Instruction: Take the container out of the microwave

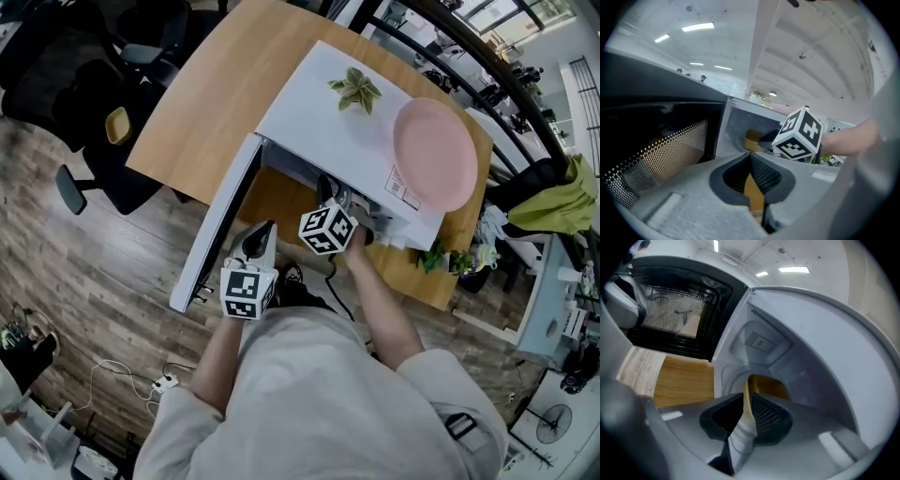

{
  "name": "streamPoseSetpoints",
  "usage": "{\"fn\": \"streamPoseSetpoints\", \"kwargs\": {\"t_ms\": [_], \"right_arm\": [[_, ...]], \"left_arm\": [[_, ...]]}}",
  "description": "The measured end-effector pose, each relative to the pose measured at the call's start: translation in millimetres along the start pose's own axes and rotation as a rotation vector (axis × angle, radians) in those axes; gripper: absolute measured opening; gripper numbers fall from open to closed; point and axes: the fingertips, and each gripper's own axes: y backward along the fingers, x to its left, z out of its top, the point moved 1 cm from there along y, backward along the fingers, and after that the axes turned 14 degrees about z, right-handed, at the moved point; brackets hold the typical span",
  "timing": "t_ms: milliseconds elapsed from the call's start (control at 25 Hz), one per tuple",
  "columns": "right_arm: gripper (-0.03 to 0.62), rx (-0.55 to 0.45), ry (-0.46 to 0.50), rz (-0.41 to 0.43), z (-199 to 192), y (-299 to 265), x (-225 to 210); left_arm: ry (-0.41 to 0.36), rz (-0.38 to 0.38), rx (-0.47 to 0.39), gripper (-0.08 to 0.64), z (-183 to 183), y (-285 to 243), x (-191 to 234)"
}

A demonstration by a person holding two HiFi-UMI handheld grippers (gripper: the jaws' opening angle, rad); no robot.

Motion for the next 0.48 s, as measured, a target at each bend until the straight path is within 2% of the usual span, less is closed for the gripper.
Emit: {"fn": "streamPoseSetpoints", "kwargs": {"t_ms": [480], "right_arm": [[0.101, 0.106, 0.057, 0.01, -8, -29, -7]], "left_arm": [[-0.011, 0.009, 0.007, 0.003, -2, -2, 1]]}}
